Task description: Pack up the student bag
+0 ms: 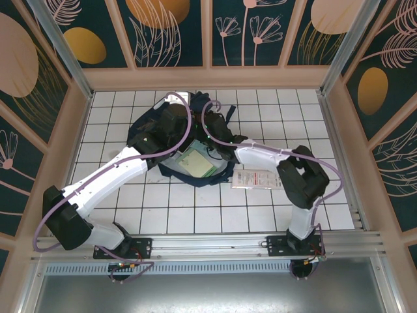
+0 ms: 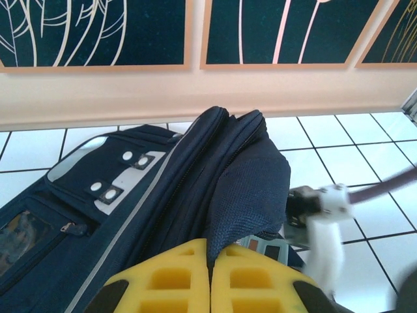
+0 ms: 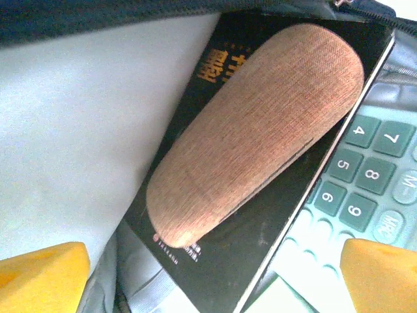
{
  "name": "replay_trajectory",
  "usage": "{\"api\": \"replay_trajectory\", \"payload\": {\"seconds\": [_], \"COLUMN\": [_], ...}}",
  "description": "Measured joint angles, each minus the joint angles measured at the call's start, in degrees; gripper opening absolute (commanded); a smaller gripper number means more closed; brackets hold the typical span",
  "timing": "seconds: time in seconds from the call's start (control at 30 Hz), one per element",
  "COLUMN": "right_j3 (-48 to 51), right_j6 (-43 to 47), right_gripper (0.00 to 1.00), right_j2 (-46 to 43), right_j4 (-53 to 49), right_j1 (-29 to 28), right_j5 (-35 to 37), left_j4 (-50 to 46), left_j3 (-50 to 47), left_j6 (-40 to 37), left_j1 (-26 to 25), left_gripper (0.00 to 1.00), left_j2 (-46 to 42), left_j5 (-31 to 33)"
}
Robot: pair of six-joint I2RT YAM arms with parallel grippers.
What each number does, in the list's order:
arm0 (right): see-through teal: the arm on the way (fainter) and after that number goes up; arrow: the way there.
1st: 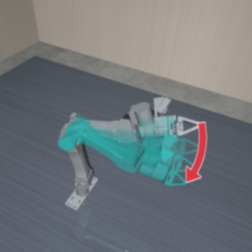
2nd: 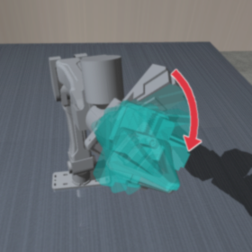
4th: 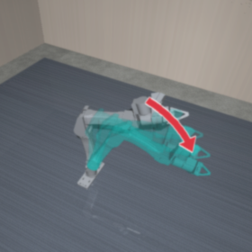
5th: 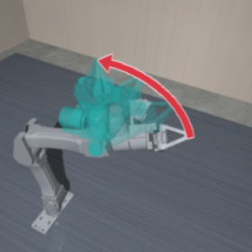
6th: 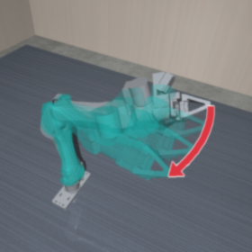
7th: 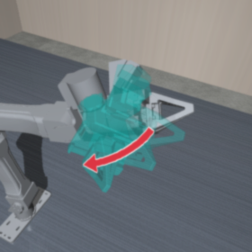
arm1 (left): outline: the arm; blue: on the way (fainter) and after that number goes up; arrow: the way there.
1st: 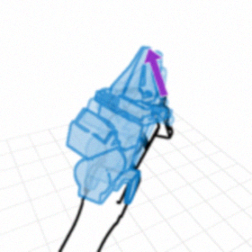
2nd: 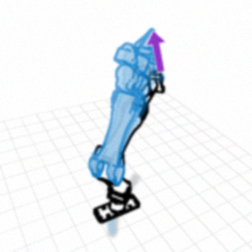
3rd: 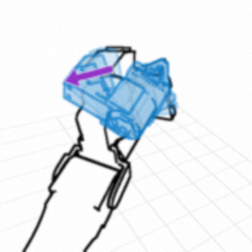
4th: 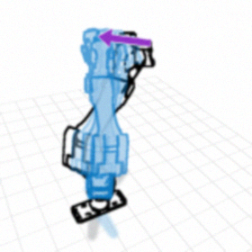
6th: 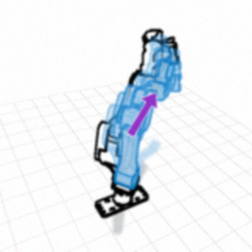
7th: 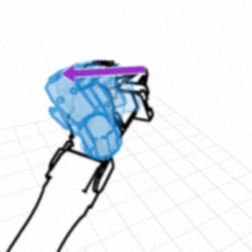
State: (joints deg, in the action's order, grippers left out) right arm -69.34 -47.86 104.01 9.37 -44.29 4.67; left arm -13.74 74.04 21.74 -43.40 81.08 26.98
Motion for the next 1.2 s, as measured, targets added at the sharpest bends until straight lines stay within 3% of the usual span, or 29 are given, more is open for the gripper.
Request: {"api": "replay_trajectory", "payload": {"seconds": [0.37, 0.63, 0.97, 1.2], "right_j3": [20.6, 36.1, 50.1, 54.9], "right_j6": [0.8, -3.5, -9.0, -11.5], "right_gripper": [0.99, 0.99, 0.99, 0.99], "right_j2": [-20.1, -36.4, -51.8, -53.2], "right_j4": [-6.6, -12.8, -18.4, -17.3], "right_j1": [-0.6, 0.2, 2.2, 5.9], "right_j5": [8.0, 12.2, 9.9, 5.4], "left_j4": [0.5, 0.7, 0.7, 0.7], "left_j3": [-0.3, -0.8, -1.3, -1.3], "left_j6": [0.0, 0.0, 0.0, 0.0], "left_j1": [0.0, 0.0, 0.0, 0.0], "left_gripper": [0.05, 0.06, 0.06, 0.06], "left_j2": [0.3, 0.4, 0.4, 0.4], "left_j5": [0.0, -0.6, -0.6, -1.2]}}
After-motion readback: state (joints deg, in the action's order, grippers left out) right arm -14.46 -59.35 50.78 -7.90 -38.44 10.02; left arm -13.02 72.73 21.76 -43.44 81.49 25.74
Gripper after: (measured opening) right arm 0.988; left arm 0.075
